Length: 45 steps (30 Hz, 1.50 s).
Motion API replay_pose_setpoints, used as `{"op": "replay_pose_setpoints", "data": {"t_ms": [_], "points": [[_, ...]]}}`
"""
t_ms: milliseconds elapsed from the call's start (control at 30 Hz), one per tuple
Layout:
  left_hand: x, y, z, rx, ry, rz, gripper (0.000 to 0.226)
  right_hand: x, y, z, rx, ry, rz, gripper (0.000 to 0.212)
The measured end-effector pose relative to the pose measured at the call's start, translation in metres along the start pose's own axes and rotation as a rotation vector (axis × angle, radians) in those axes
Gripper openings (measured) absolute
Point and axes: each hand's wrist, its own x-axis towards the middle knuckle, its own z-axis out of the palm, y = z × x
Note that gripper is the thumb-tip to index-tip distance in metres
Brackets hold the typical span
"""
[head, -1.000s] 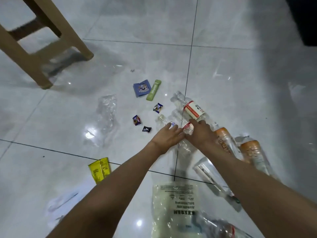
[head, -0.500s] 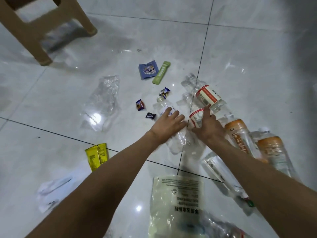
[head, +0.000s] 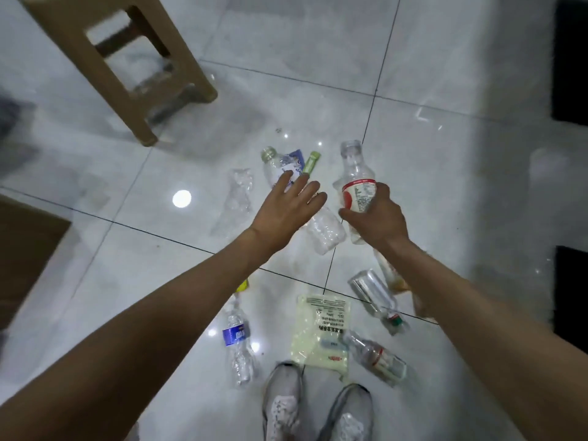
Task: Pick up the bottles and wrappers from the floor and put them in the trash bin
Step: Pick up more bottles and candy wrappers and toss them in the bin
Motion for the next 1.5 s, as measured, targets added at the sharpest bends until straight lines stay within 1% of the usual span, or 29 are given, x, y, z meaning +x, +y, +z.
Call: {"op": "replay_pose_setpoints", "data": {"t_ms": [133,233,400,567,700,833,933,1000,1100,1200,1300,1333,1400,1500], "points": [[-0.029,-0.058,-0.118,0.037,0.049,0.05,0.063,-0.07,-0.088,-0.075,0.044,-0.027,-0.026,0.072],[-0.059,-0.102,-0.21,0.076,0.038,0.073,0.061,-0.131,-0.156,-0.131,0.042,-0.075,-0.033,0.071],[-0.114,-0.153,-0.345,0.12,0.029,0.057,0.07,-0.226,-0.249,-0.205,0.016,-0.118,-0.09,0.073],[-0.177,-0.17,-0.438,0.147,0.013,-0.004,0.063,-0.302,-0.305,-0.244,-0.041,-0.128,-0.245,0.073],[-0.23,-0.168,-0.488,0.19,-0.02,-0.078,0.062,-0.354,-0.335,-0.259,-0.131,-0.137,-0.394,0.07],[-0.286,-0.164,-0.521,0.249,-0.092,-0.164,0.064,-0.396,-0.363,-0.263,-0.119,-0.174,-0.443,0.077],[-0.33,-0.158,-0.544,0.241,-0.134,-0.247,0.063,-0.426,-0.379,-0.258,-0.096,-0.22,-0.47,0.076],[-0.374,-0.153,-0.561,0.222,-0.182,-0.325,0.063,-0.458,-0.394,-0.244,-0.088,-0.269,-0.503,0.076],[-0.438,-0.149,-0.57,0.209,-0.202,-0.45,0.062,-0.508,-0.416,-0.215,-0.091,-0.352,-0.575,0.076],[-0.504,-0.141,-0.567,0.173,-0.269,-0.579,0.059,-0.555,-0.429,-0.172,-0.12,-0.462,-0.646,0.074],[-0.572,-0.136,-0.556,0.154,-0.379,-0.713,0.06,-0.596,-0.444,-0.123,-0.184,-0.559,-0.748,0.074],[-0.595,-0.136,-0.552,0.115,-0.399,-0.752,0.058,-0.608,-0.448,-0.103,-0.198,-0.593,-0.768,0.074],[-0.639,-0.132,-0.542,0.025,-0.384,-0.862,0.054,-0.634,-0.457,-0.064,-0.235,-0.669,-0.822,0.074],[-0.698,-0.131,-0.522,-0.05,-0.456,-0.934,0.072,-0.669,-0.466,-0.007,-0.271,-0.741,-0.874,0.073]]}}
